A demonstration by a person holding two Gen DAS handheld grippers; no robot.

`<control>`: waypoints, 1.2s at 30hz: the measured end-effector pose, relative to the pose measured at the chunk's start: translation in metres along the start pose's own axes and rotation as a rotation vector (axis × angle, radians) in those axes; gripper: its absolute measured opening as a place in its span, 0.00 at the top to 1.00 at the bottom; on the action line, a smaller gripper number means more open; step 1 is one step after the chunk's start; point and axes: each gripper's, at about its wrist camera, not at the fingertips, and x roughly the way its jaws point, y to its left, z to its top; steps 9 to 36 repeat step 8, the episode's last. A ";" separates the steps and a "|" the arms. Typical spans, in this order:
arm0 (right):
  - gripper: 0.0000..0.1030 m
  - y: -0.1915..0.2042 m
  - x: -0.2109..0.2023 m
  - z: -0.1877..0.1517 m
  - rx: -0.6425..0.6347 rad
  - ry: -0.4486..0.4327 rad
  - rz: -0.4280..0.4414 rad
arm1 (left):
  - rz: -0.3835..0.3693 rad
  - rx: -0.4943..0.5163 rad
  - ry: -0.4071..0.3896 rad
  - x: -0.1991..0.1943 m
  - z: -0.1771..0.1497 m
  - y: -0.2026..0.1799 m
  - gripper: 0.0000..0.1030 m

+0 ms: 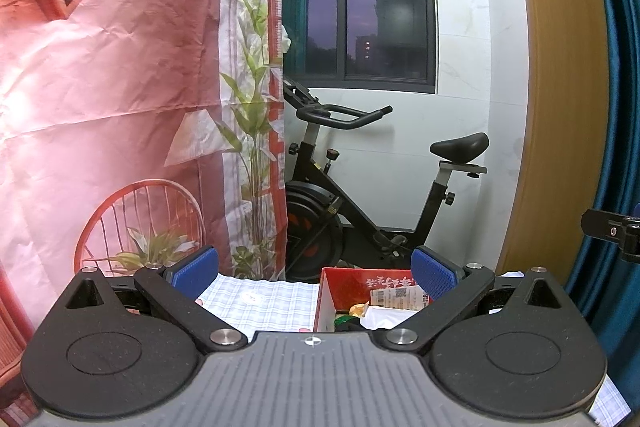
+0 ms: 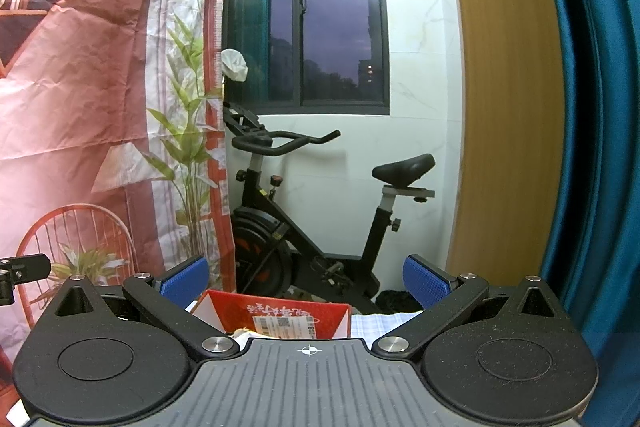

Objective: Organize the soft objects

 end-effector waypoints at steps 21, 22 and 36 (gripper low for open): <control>0.00 -0.002 0.001 -0.004 -0.002 0.006 -0.006 | 0.008 -0.002 -0.002 -0.001 0.000 0.000 0.00; 0.00 -0.002 0.001 -0.004 -0.002 0.006 -0.006 | 0.008 -0.002 -0.002 -0.001 0.000 0.000 0.00; 0.00 -0.002 0.001 -0.004 -0.002 0.006 -0.006 | 0.008 -0.002 -0.002 -0.001 0.000 0.000 0.00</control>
